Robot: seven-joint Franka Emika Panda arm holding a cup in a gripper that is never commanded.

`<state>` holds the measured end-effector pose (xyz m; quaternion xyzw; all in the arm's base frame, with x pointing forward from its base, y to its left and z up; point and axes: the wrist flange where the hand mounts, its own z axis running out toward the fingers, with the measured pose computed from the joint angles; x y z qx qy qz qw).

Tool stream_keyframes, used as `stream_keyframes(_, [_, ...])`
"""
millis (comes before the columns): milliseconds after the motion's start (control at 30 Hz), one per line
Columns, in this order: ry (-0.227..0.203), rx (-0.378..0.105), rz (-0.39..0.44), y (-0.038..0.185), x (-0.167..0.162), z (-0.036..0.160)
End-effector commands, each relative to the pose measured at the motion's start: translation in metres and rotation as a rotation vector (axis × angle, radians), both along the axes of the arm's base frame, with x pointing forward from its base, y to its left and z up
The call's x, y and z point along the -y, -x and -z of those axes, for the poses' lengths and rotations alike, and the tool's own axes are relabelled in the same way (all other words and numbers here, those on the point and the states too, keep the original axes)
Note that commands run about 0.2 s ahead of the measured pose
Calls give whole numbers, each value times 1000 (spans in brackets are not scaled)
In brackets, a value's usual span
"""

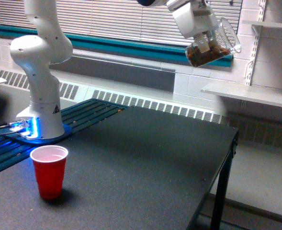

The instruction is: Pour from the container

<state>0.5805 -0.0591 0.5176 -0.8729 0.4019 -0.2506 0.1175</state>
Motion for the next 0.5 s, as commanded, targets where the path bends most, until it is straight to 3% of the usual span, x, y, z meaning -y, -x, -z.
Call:
stream_keyframes(33, [8, 1, -7, 0, 3, 0])
stream_keyframes(167, [2, 8, -12, 0, 5, 4])
stream_keyframes(500, [54, 36, -42, 3, 41, 0])
